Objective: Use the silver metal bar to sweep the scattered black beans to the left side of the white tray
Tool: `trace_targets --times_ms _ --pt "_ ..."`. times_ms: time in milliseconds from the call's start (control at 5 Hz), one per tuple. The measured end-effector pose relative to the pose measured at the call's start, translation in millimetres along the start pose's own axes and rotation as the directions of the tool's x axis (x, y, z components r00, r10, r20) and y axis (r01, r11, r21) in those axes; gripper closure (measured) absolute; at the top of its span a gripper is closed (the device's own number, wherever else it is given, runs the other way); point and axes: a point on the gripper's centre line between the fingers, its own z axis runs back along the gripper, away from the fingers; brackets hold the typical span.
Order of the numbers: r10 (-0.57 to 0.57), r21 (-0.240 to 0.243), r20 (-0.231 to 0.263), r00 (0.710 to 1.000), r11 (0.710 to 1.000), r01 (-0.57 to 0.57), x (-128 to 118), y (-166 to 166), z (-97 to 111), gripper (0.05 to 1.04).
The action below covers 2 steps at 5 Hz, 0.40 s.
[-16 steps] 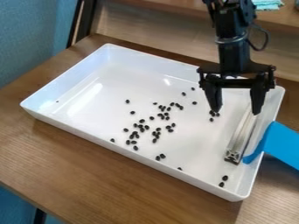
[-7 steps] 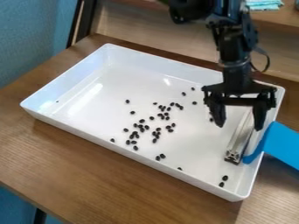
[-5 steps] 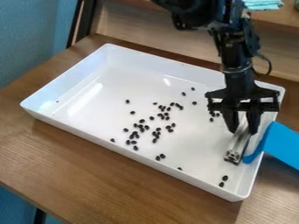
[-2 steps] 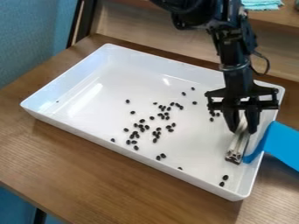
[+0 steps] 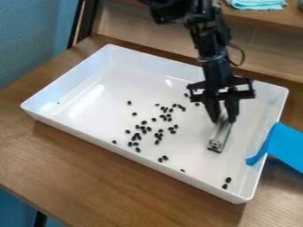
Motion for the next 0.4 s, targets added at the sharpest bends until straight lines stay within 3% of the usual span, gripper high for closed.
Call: trace_targets --times_ms 400 --pt "0.032 -0.042 -0.028 0.999 0.999 -0.033 -5 56 16 0.749"
